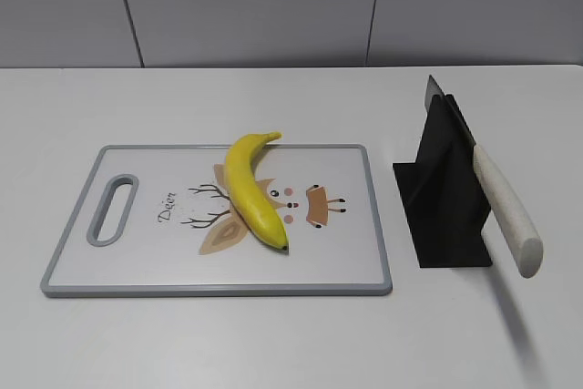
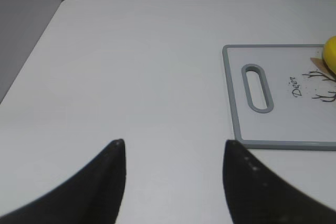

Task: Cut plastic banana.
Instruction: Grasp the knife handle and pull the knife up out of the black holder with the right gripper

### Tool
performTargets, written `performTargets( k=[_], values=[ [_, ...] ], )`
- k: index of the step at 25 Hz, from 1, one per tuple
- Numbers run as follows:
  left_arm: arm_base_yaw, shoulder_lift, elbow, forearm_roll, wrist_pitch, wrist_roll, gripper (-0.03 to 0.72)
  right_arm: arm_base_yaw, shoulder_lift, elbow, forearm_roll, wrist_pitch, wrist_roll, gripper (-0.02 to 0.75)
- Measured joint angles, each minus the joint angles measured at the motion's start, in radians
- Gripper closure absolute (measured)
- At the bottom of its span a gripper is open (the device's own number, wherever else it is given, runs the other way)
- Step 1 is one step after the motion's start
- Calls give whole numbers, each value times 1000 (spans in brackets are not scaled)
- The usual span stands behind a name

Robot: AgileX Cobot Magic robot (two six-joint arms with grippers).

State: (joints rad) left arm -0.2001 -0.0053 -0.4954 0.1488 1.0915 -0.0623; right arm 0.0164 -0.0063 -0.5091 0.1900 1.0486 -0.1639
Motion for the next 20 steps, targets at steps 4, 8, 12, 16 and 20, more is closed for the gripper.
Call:
performTargets(
  k=[4,8,12,16,20],
  values=[
    [0,0,0,0,0,0,115,0,0,0,0,0,0,149],
    [0,0,0,0,0,0,115,0,0,0,0,0,0,149],
    [0,0,0,0,0,0,115,0,0,1,0,0,0,149],
    [0,0,0,0,0,0,115,0,18,1,0,-1,9,149],
    [0,0,0,0,0,0,115,0,120,-3,11,-1,22,149]
  ],
)
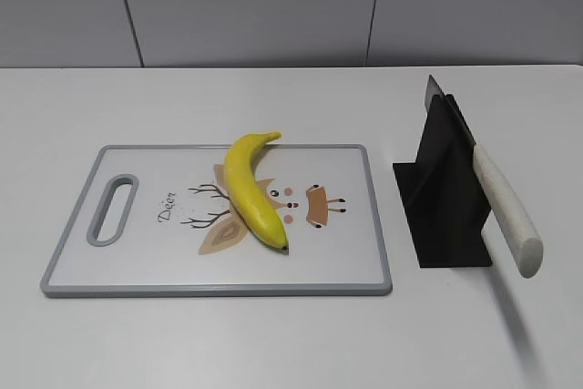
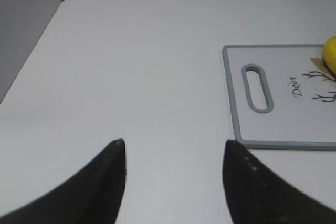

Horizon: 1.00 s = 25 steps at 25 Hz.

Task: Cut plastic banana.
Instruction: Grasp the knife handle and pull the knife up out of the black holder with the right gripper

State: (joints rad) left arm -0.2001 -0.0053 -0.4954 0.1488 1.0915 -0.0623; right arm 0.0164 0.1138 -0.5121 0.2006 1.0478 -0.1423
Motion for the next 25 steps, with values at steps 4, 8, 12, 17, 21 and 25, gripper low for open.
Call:
performTargets(
  k=[4,8,12,17,21,25],
  values=[
    [0,0,0,0,0,0,115,0,143,-39,9,14,2,149],
    [0,0,0,0,0,0,115,0,304,-119,11,66,4,149],
    [0,0,0,0,0,0,115,0,450,-217,13,150,4,149],
    [0,0,0,0,0,0,115,0,609,-297,26,163,4,149],
    [0,0,0,0,0,0,115,0,710,-338,31,166,-18,164],
    [0,0,0,0,0,0,115,8,816,-408,45,166,-37,204]
  ],
)
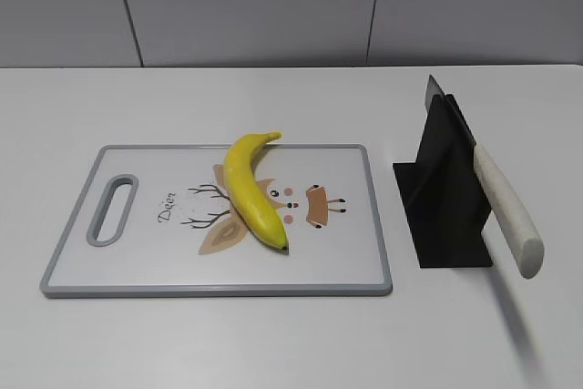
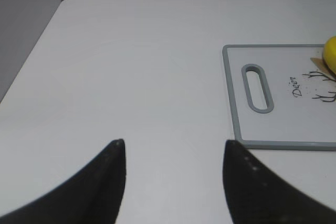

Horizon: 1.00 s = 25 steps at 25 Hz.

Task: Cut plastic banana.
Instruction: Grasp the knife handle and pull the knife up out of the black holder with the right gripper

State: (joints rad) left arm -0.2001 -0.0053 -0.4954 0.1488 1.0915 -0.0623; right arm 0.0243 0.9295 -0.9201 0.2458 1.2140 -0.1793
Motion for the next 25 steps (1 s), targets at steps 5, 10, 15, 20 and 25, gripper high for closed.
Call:
performTargets(
  k=[5,10,15,20,25],
  values=[
    [0,0,0,0,0,0,115,11,128,-97,54,0,-3,227],
    [0,0,0,0,0,0,115,115,246,-142,41,-2,54,234],
    [0,0,0,0,0,0,115,275,339,-145,-45,-2,179,234],
    [0,0,0,0,0,0,115,379,425,-145,-109,-3,287,234],
    [0,0,0,0,0,0,115,390,511,-145,-165,-15,334,234]
  ],
)
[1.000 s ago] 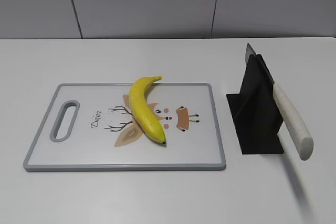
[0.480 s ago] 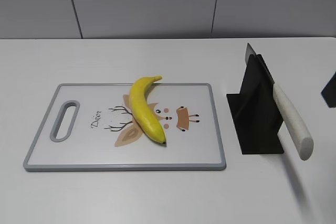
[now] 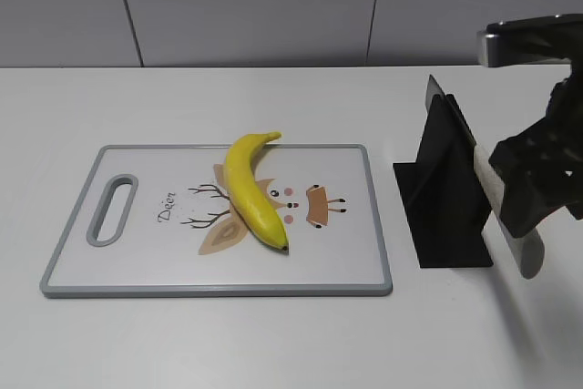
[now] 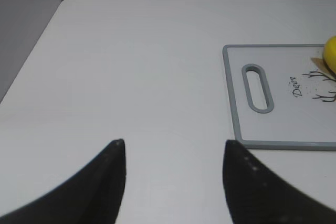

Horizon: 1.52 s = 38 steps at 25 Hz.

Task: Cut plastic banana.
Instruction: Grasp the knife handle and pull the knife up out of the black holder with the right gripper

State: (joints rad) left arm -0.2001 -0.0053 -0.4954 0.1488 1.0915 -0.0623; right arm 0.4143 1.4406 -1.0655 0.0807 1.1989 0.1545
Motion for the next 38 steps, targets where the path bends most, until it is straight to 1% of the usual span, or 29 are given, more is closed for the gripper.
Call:
performTargets(
  k=[6,14,16,18,21,22,29,38],
  values=[
    [0,0,0,0,0,0,115,0,91,0,-4,-83,11,234],
    [0,0,0,0,0,0,115,0,183,-1,-5,-153,54,241],
    [0,0,0,0,0,0,115,0,185,-1,-5,-156,63,283],
    [0,0,0,0,0,0,115,0,185,-1,-5,-160,65,360],
    [0,0,0,0,0,0,115,0,185,-1,-24,-158,78,520],
    [0,0,0,0,0,0,115,0,185,-1,-27,-157,88,533],
    [0,0,0,0,0,0,115,-1,180,-2,-29,-157,101,538],
    [0,0,0,0,0,0,115,-1,66,-5,-29,-130,109,542]
  ],
)
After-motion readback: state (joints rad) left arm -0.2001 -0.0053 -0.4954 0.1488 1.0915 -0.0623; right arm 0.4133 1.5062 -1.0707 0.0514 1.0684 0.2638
